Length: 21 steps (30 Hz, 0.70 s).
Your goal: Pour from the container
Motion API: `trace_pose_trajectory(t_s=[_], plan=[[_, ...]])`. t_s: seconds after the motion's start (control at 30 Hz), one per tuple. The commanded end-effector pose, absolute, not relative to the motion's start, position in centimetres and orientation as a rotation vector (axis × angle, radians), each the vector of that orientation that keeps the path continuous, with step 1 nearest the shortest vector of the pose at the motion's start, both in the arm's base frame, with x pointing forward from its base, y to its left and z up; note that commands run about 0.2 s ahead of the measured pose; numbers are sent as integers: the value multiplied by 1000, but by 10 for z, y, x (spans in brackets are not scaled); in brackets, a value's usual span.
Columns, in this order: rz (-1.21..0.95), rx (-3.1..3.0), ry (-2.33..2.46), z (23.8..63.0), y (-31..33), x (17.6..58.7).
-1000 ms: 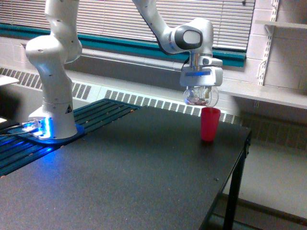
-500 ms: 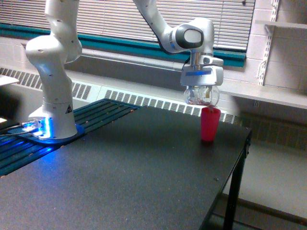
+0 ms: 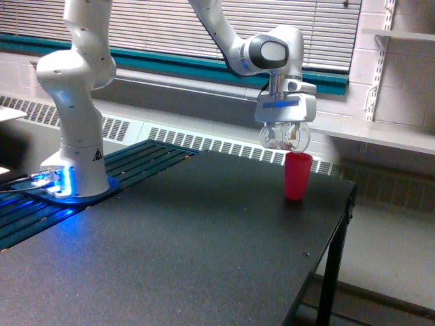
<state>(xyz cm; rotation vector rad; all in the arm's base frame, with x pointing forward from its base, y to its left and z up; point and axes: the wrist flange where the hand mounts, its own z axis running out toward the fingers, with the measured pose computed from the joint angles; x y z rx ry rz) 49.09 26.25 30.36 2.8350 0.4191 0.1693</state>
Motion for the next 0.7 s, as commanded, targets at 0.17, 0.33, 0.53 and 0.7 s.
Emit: trace_pose_trajectory(t_s=[0.17,0.33,0.53,0.7], plan=[[167,2802,432,307,265,493],[156,2791,444,305,266,492],[142,2780,457,304,268,491],[130,2764,479,303,269,490]])
